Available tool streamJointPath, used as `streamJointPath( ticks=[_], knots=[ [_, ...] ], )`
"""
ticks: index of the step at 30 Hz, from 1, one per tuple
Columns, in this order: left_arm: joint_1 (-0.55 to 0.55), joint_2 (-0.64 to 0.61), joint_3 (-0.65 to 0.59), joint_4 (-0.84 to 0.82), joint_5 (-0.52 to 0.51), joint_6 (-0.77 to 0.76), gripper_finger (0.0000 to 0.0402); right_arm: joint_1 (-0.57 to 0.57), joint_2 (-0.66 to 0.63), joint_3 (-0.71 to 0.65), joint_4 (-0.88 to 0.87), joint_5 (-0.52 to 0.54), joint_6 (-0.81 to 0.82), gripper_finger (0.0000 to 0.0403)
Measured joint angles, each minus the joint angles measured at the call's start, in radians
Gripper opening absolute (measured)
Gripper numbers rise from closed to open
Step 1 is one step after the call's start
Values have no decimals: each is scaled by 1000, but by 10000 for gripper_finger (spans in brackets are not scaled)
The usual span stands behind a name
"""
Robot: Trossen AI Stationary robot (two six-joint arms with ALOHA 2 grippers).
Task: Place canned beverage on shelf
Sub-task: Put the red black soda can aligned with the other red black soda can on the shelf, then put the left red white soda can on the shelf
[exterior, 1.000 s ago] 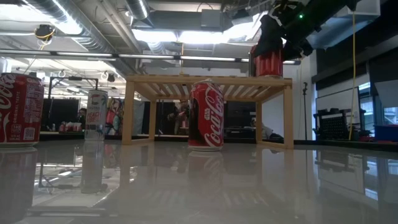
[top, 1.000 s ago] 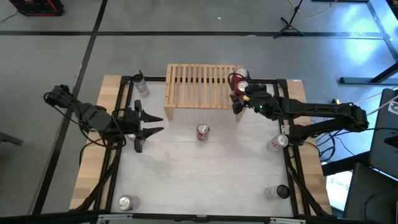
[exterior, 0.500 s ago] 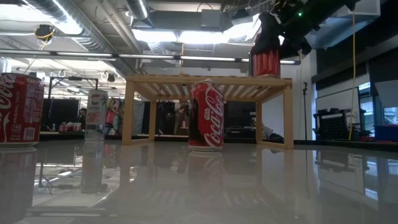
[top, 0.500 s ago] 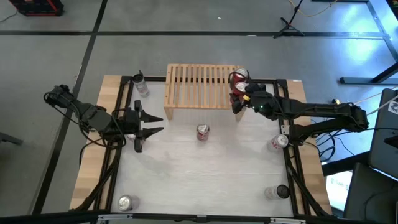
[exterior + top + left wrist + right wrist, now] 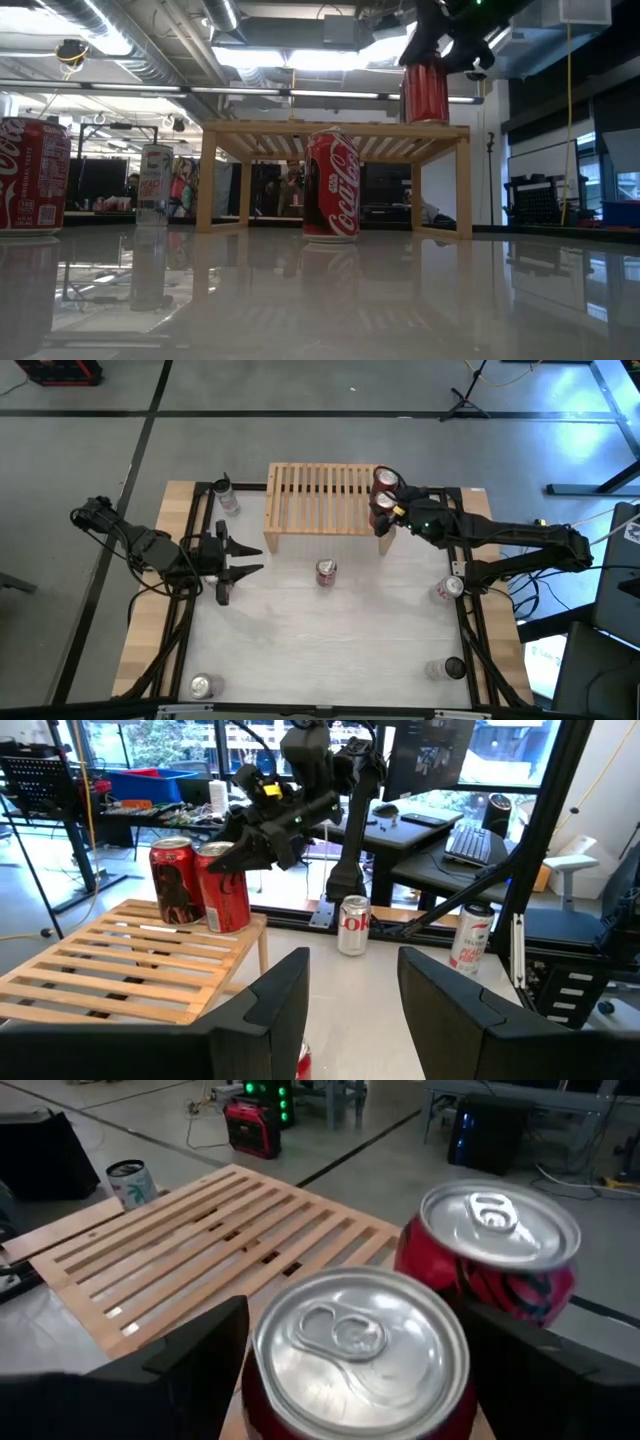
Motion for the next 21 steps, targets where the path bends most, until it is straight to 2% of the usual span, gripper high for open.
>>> streamJointPath(
  ticks=[7,12,17,21],
  knots=[
    [0,0,0,0,-68,8,151,0,0,114,-171,3,-1,330],
    [20,-9,5,-12,-79,-13,173,0,0,229,-314,2,-1,330],
    [44,-12,125,-221,-56,-75,208,1,0,378,-436,-30,-1,330],
    [53,-7,210,-393,-40,-122,223,1,-1,461,-445,-154,0,330]
  ],
)
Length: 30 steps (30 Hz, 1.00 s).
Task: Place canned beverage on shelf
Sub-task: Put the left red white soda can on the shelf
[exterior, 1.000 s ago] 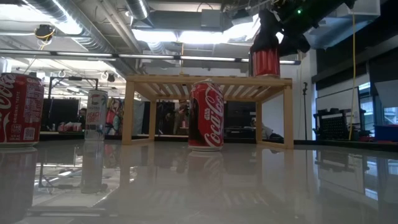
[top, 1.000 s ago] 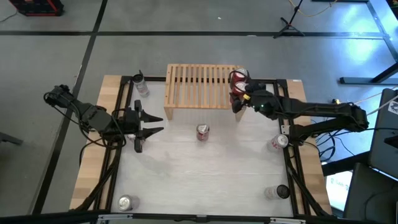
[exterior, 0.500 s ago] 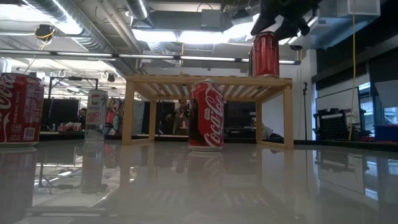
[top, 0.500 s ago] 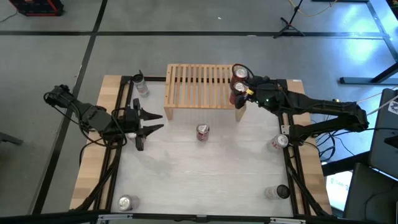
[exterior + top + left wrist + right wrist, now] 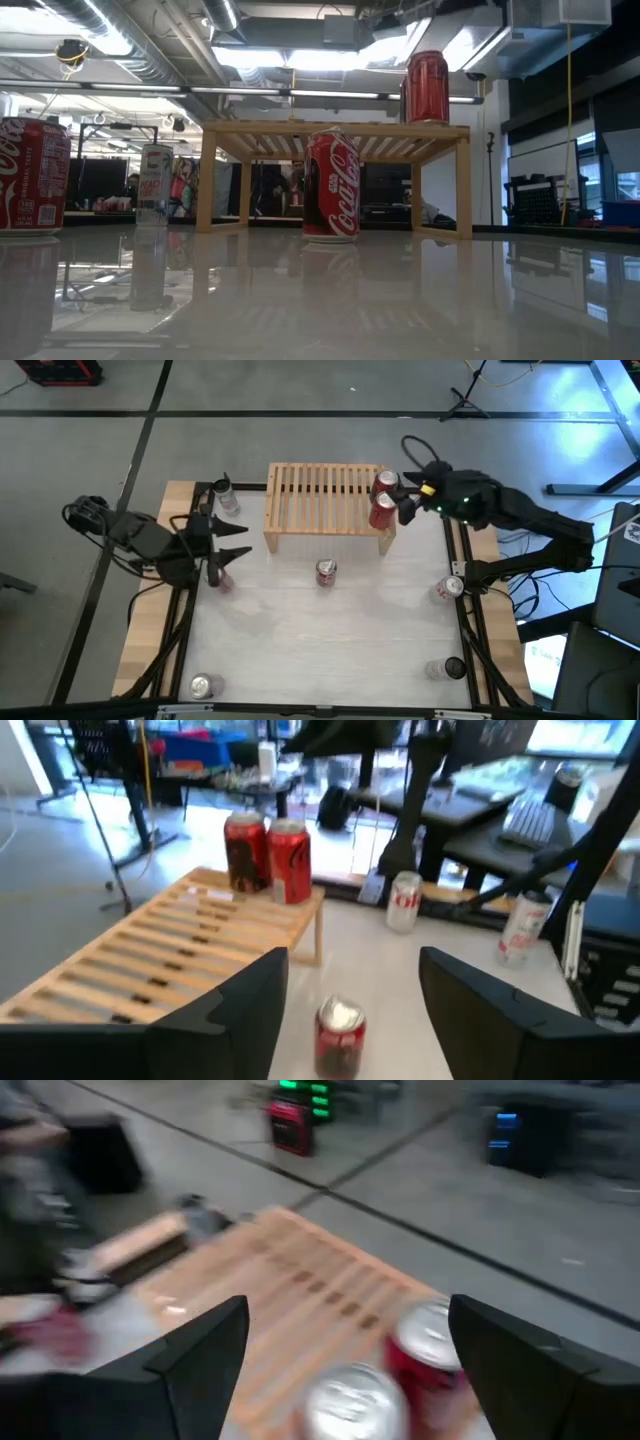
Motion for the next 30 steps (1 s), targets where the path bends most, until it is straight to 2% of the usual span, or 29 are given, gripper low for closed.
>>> streamJointPath(
  ticks=[4,10,15,20,24,26,30],
  knots=[
    [0,0,30,-92,9,-51,224,41,0,18,34,-147,0,330],
    [0,4,30,-117,60,-41,224,220,7,1,115,-160,2,330],
    [0,57,30,-116,80,-20,224,345,59,-12,131,-160,4,331],
    [13,125,30,-116,139,-16,224,396,138,-12,104,-161,53,331],
    [35,172,10,-123,249,-30,224,406,208,-12,102,-221,64,331],
    [44,173,9,-162,293,-92,224,407,242,-12,102,-255,72,331],
    [63,166,57,-344,373,-268,224,406,298,-13,85,-276,85,331]
  ],
)
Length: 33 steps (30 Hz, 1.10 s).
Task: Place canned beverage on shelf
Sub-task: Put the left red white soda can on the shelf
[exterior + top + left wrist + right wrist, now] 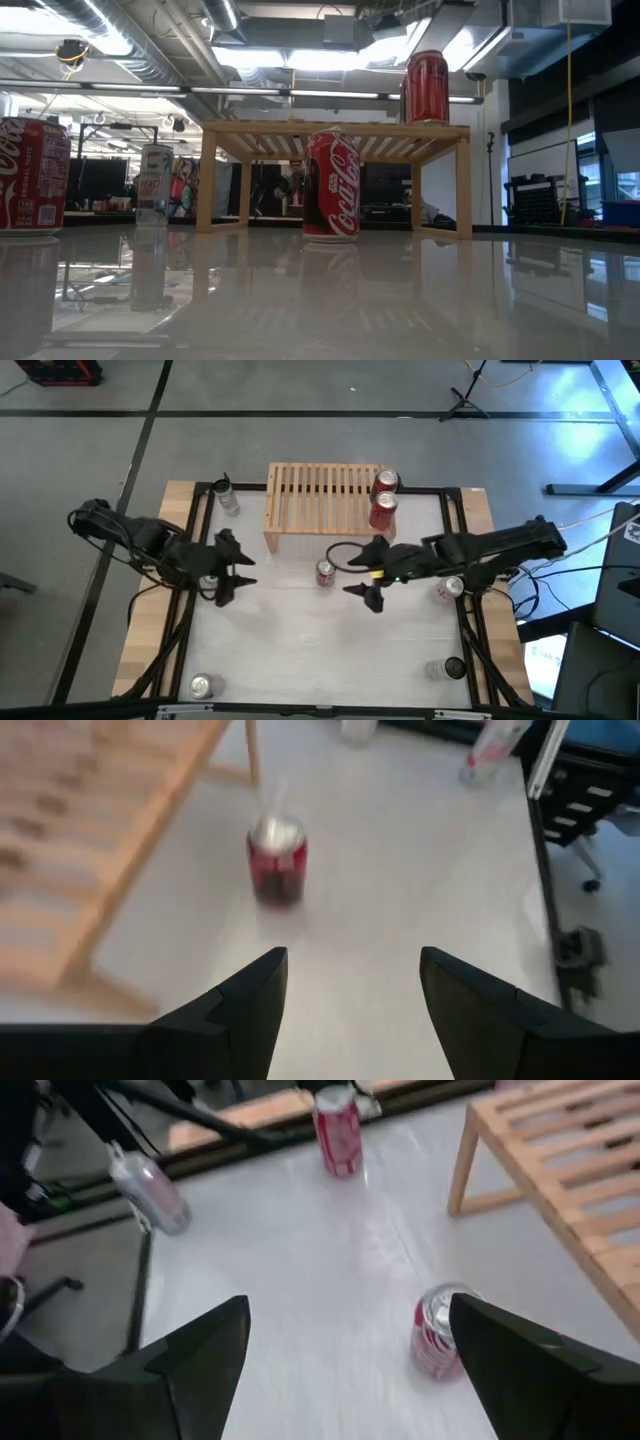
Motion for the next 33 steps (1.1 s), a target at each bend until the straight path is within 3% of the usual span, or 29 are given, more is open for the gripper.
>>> streamJointPath(
  ticks=[6,16,23,33],
  knots=[
    [32,-2,90,-318,114,-179,225,0,57,0,-13,-7,-2,331],
    [159,3,41,-620,204,-247,274,-1,98,0,-13,-7,-3,331],
    [246,1,-119,-610,327,-224,295,-1,98,0,-11,-6,-3,331],
    [303,16,-191,-589,285,-237,296,-1,98,0,-9,-6,-5,331]
  ],
)
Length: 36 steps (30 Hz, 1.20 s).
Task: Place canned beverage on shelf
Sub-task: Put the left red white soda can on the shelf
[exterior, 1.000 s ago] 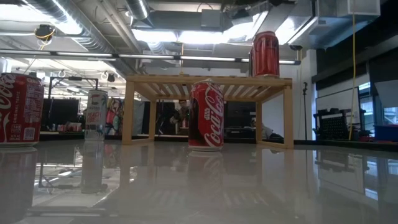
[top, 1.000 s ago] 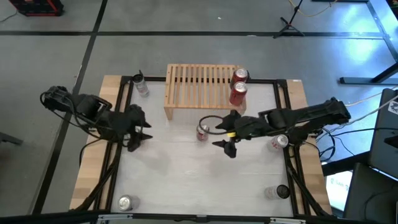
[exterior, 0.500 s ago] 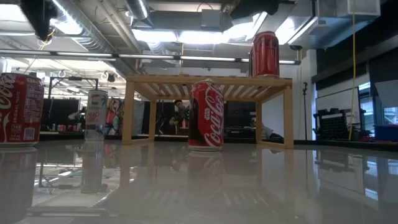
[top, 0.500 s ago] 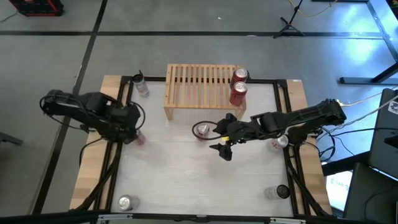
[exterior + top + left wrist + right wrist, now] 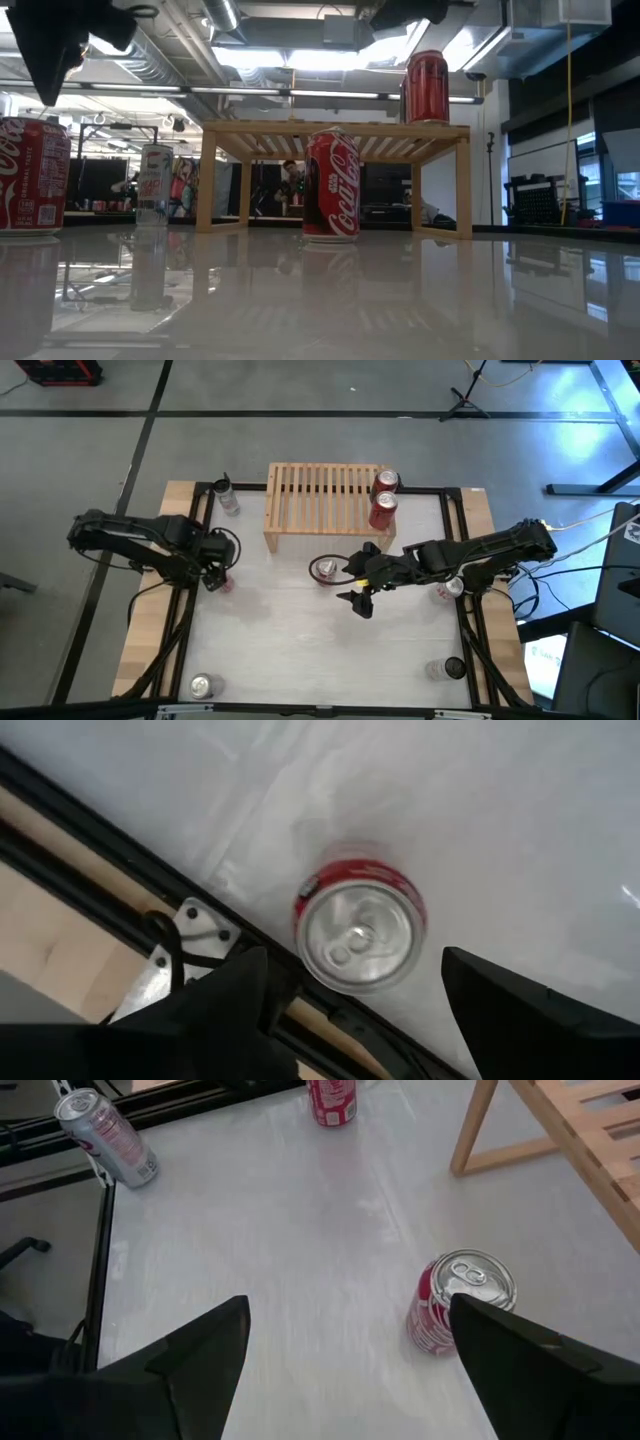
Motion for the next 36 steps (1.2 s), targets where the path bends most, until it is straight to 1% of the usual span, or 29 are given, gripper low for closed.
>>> streamJointPath(
  ticks=[4,6,9,13,21,31,33,36],
  knots=[
    [5,0,-44,21,22,-1,296,0,0,0,0,0,0,331],
    [5,0,-72,46,45,17,296,0,0,0,0,0,0,331],
    [5,1,-112,63,52,39,296,0,0,0,0,0,1,331],
    [5,7,-143,104,85,57,296,0,0,0,0,0,2,331],
    [5,19,-161,154,106,106,296,0,0,0,-1,0,2,331],
    [5,18,-166,172,94,130,295,0,0,0,-7,0,2,331],
    [5,18,-166,172,93,130,289,0,0,0,-7,0,2,331],
    [5,18,-166,172,93,128,270,0,0,0,-7,0,2,331]
  ],
)
